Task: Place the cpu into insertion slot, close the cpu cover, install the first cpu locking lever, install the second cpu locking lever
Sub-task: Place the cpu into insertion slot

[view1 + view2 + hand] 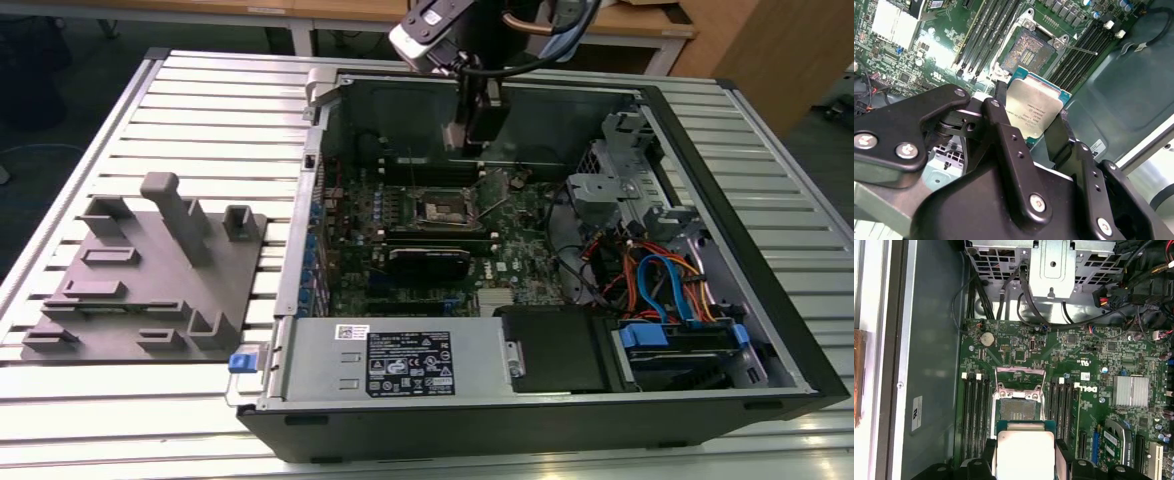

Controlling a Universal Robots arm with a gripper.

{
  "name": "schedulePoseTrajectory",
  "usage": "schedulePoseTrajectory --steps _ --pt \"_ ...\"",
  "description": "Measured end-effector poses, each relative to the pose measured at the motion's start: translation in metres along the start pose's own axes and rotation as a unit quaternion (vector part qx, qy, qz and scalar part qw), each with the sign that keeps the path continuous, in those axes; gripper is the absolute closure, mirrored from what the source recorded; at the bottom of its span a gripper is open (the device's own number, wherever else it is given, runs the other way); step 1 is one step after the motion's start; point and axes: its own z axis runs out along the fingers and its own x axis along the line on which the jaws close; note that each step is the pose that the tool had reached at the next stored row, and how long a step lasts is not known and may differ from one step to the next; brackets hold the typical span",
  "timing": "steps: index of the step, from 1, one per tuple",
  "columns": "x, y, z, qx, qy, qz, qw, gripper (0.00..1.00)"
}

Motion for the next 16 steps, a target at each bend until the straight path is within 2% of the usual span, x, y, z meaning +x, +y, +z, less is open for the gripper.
schedulePoseTrajectory --steps 4,8,16 --pt "-0.0001 0.0000 0.0017 -0.0001 0.0000 0.004 1.0000 0.46" --pt "-0.0001 0.0000 0.0036 -0.0007 0.0001 0.019 0.9998 0.46" --pt "-0.0003 0.0000 0.0083 -0.0012 0.0001 0.034 0.9994 0.46"
